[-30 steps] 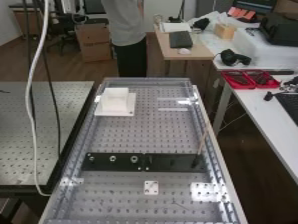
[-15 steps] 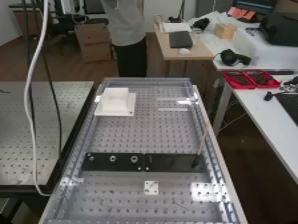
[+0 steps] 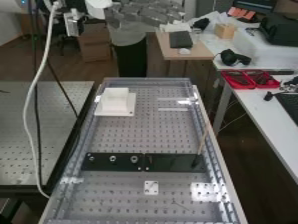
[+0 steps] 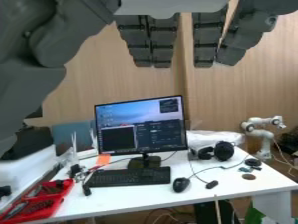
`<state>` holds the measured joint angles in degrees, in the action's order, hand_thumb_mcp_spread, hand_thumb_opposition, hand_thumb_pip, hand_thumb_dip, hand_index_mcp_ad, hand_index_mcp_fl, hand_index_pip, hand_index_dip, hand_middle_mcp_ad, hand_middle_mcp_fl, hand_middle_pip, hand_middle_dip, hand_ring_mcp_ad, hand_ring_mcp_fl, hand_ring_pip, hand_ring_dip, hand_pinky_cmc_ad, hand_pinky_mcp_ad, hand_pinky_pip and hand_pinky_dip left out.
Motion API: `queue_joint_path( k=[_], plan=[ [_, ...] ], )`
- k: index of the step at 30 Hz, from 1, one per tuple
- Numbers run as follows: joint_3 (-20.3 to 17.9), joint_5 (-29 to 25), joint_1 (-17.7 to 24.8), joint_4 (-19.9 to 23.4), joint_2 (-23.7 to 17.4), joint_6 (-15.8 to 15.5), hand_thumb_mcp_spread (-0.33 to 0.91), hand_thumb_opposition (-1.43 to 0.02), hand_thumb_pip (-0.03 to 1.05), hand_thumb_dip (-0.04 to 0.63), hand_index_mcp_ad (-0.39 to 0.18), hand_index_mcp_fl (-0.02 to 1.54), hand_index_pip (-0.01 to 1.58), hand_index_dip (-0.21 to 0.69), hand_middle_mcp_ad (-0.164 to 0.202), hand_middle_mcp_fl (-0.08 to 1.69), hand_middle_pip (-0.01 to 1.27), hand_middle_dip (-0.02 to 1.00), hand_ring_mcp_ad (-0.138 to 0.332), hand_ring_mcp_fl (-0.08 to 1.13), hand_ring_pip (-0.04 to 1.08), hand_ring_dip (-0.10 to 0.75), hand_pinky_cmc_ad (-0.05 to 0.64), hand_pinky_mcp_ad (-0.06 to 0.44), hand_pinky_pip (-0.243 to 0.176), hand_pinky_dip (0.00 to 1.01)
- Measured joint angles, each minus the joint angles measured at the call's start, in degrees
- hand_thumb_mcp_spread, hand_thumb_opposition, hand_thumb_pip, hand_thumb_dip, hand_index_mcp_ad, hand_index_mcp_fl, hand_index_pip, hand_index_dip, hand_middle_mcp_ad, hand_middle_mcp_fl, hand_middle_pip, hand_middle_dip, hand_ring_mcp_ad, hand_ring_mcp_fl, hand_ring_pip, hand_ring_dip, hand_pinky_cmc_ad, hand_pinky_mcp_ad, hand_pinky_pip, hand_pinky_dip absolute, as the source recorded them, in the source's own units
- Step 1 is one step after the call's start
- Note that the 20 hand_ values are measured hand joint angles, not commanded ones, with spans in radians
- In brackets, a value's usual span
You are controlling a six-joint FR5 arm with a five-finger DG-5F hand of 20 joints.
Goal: Grab the pcb board and place it in the clear container
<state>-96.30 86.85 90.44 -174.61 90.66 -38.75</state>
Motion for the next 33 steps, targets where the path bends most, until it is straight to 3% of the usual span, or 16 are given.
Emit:
queue_joint_path(
  k=[10, 24, 33],
  plan=[
    [-3.6, -3.7, 0.4, 2.6, 2.4, 0.6, 0.18, -0.73, 0.23, 0.003, 0.073, 0.21, 0.08, 0.126, 0.079, 0.06, 0.16, 0.04, 0.237, 0.08, 0.1, 0.005, 0.278, 0.215, -0.061, 0.14],
    [-9.0, -12.2, 1.5, 6.1, 9.5, 9.2, 0.32, -0.73, 0.23, 0.019, 0.068, 0.18, 0.08, 0.173, 0.075, 0.06, 0.16, 0.06, 0.239, 0.07, 0.1, 0.005, 0.278, 0.215, -0.063, 0.15],
    [-11.8, -17.6, 1.3, 10.2, 13.1, 10.5, 0.4, -0.73, 0.24, 0.058, 0.028, 0.17, 0.08, 0.173, 0.063, 0.05, 0.15, 0.09, 0.229, 0.05, 0.1, 0.005, 0.276, 0.216, -0.063, 0.15]
  ],
)
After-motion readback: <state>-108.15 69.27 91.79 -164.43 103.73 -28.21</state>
